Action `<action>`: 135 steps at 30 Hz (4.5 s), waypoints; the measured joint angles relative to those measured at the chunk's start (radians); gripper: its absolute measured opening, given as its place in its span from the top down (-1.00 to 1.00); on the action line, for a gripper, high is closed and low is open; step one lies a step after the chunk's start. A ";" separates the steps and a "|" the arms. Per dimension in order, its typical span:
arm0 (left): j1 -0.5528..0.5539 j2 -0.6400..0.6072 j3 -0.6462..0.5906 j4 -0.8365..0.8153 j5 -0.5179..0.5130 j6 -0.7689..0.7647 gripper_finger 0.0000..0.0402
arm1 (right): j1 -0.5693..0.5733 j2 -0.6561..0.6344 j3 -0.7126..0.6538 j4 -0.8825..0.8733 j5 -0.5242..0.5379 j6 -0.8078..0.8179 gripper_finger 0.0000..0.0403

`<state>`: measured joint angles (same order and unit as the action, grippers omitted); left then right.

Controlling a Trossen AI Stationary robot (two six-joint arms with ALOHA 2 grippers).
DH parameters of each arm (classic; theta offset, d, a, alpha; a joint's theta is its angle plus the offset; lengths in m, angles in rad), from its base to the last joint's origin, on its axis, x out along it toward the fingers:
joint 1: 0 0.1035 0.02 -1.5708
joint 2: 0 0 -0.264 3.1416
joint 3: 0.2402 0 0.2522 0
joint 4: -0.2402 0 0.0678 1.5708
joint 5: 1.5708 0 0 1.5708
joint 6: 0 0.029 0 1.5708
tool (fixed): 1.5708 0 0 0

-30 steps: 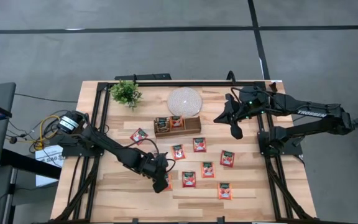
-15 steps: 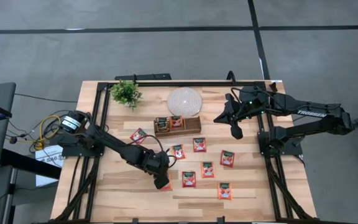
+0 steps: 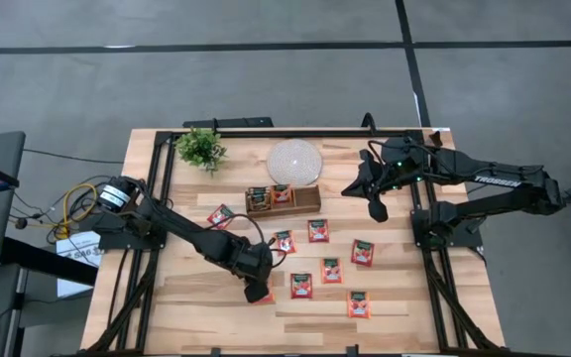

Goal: Pick & Place Tea
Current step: Put the orange tea bag into the middle of the wooden organizer

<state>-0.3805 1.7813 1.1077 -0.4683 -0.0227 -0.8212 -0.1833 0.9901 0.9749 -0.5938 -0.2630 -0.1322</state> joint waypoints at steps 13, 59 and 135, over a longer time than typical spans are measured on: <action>0.000 0.003 0.001 -0.019 0.020 0.011 0.47 | 0.000 0.000 0.000 0.000 0.000 0.000 1.00; -0.001 0.178 0.227 -0.260 0.012 -0.038 1.00 | 0.000 0.000 0.000 -0.006 -0.002 -0.010 1.00; 0.450 0.171 0.544 -0.505 -0.344 0.904 1.00 | 0.000 0.000 0.000 -0.005 -0.001 -0.007 1.00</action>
<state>0.0694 1.9522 1.6512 -0.9731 -0.3663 0.0823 -0.1837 0.9901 0.9749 -0.5987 -0.2642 -0.1390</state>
